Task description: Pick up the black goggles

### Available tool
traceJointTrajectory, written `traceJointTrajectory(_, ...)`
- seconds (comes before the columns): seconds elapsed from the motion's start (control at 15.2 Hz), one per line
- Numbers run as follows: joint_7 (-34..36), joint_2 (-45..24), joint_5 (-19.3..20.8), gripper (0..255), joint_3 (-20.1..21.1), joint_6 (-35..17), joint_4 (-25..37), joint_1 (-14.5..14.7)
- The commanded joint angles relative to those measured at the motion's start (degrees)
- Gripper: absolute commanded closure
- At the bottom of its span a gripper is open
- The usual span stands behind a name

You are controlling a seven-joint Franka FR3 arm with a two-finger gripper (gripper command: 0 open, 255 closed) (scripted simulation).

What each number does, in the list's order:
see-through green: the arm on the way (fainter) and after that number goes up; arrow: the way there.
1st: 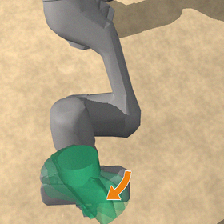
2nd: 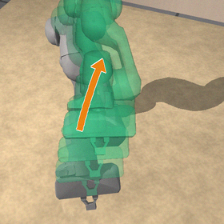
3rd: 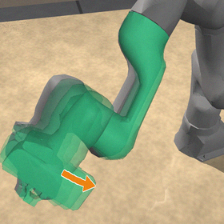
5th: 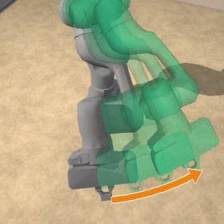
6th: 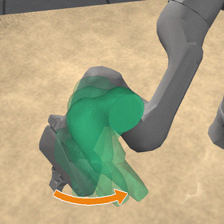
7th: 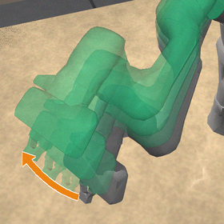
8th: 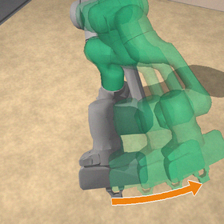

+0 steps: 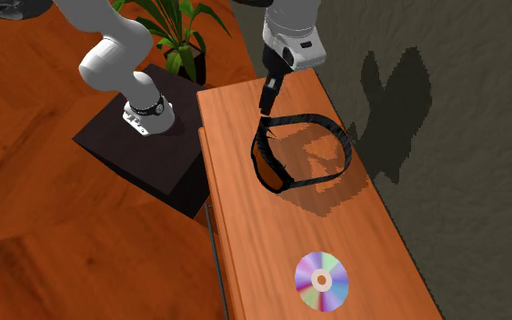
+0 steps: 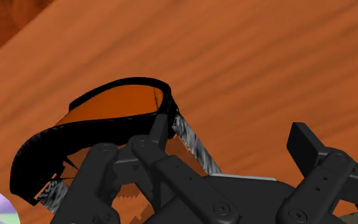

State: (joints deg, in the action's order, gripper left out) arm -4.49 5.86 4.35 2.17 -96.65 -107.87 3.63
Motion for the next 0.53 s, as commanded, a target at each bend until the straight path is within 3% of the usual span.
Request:
traceJointTrajectory(0.0,0.3,-5.1,0.2,0,0.4,0.4,4.9,0.3)
traceJointTrajectory(0.46,1.3,-23.3,1.1,0,1.6,4.9,25.6,2.0)
